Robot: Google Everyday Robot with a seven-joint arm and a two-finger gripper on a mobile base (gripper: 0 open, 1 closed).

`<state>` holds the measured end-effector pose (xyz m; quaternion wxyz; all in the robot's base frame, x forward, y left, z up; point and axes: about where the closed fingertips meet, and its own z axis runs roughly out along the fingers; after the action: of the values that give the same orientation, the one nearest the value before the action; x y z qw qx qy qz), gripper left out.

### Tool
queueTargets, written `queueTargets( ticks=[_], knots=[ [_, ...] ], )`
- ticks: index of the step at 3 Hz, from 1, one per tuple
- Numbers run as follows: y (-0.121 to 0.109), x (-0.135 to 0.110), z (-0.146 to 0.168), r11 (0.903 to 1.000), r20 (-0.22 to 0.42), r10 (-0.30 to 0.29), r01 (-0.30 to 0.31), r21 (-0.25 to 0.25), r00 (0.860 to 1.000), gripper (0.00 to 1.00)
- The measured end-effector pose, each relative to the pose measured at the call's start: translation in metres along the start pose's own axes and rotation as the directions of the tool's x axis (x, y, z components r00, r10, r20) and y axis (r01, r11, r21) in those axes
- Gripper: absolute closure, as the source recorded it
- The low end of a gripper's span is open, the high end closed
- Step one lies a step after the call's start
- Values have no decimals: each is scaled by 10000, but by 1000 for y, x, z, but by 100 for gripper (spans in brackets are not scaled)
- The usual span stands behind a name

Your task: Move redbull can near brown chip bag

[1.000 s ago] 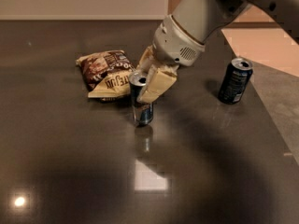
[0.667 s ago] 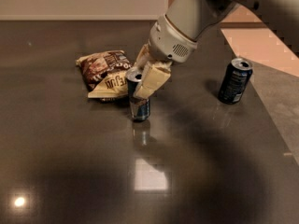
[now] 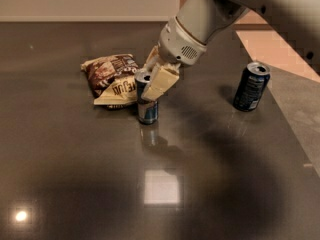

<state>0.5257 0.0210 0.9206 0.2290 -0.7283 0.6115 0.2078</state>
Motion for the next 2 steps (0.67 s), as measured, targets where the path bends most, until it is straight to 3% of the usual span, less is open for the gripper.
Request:
queueTargets(
  ticks=[2],
  knots=[
    [-6, 2, 6, 9997, 84, 139, -141, 203, 9999, 12]
  ],
)
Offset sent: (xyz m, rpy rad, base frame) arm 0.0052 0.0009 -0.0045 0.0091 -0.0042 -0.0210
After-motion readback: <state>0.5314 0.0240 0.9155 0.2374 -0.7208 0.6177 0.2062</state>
